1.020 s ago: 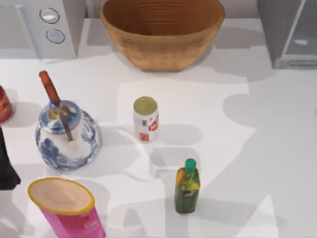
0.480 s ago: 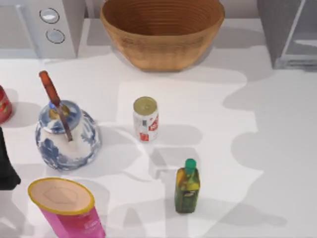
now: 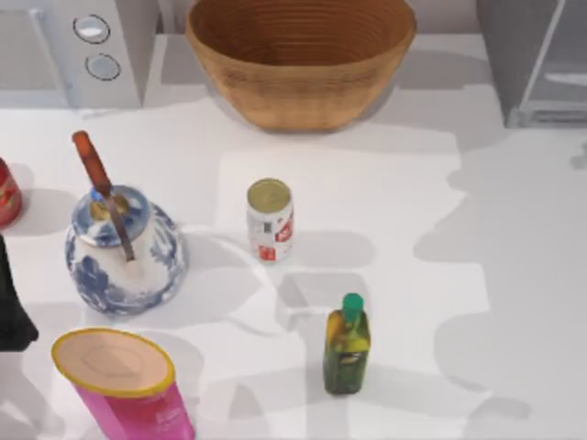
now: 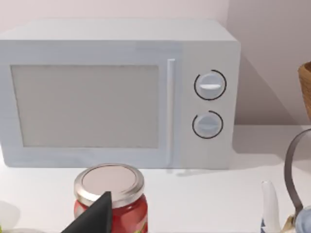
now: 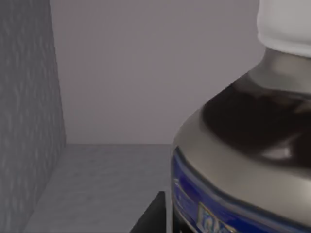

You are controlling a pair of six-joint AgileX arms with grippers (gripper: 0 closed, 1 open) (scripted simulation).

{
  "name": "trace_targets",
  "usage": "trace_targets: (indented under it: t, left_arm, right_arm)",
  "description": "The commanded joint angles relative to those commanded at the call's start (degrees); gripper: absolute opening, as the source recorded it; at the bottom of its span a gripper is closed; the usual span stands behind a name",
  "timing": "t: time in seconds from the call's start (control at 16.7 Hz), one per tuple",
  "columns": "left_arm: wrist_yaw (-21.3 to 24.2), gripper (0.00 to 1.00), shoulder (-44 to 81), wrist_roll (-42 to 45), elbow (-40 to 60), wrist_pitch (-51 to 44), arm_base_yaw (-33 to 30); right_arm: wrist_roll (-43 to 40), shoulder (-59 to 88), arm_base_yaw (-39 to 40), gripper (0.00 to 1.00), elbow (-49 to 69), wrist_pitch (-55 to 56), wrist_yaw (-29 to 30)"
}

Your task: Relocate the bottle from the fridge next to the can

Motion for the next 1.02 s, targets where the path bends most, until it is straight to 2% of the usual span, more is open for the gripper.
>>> trace_targets:
  t: [0.24, 0.42, 0.6, 1.02]
  left_arm:
    - [0.0, 1.0, 0.0, 0.0, 0.0, 0.0, 0.0]
    - [0.0, 1.0, 0.0, 0.0, 0.0, 0.0, 0.0]
    - [0.0, 1.0, 0.0, 0.0, 0.0, 0.0, 0.0]
    - [0.0, 1.0, 0.0, 0.0, 0.0, 0.0, 0.0]
  right_arm:
    - [0.1, 0.7, 1.1, 0.0, 0.2, 0.3, 0.8]
    - [0.2, 3.1, 6.6, 0.0, 0.2, 3.1, 6.3]
    - [0.3, 6.5, 17.2, 0.0, -0.4, 7.0, 16.9]
    - [0.1, 12.8, 49.0, 0.0, -3.7, 15.7, 49.1]
